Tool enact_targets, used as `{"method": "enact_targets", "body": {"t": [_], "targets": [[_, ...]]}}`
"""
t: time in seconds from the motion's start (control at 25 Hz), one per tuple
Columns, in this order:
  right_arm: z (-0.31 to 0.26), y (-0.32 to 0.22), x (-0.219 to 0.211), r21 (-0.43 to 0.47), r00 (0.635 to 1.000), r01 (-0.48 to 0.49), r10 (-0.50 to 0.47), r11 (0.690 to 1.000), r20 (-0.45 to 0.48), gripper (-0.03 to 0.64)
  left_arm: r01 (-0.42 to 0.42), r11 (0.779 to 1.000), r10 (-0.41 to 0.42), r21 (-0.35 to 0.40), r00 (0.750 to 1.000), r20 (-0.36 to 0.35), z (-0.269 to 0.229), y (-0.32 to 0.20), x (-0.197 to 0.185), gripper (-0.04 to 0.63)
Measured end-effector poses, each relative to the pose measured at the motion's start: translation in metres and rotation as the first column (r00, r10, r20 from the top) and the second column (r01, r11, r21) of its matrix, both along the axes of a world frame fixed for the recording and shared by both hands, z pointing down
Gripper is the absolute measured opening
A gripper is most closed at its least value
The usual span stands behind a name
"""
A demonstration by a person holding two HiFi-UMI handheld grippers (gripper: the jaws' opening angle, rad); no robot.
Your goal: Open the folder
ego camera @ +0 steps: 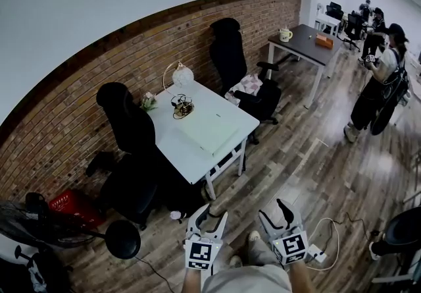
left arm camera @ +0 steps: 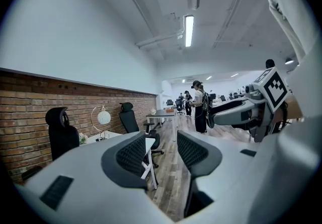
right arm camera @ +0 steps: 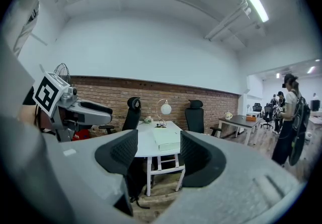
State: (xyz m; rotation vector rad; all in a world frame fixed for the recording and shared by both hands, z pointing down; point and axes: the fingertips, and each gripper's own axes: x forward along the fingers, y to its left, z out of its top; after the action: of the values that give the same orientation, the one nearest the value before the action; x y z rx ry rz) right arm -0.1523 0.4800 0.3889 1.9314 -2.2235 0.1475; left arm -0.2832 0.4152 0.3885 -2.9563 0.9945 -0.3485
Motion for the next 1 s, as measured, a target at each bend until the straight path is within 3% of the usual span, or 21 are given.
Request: {"method": "enact_targets", "body": {"t": [1.0], "targets": [[0.012, -0.091, 0.062, -0.008, 1.0, -0.003, 0.003, 1.0, 0.003, 0.264, 0.013, 1.0, -0.013, 0.021, 1.0, 0.001, 0.006, -0.088, 0.057, 0.195]]}}
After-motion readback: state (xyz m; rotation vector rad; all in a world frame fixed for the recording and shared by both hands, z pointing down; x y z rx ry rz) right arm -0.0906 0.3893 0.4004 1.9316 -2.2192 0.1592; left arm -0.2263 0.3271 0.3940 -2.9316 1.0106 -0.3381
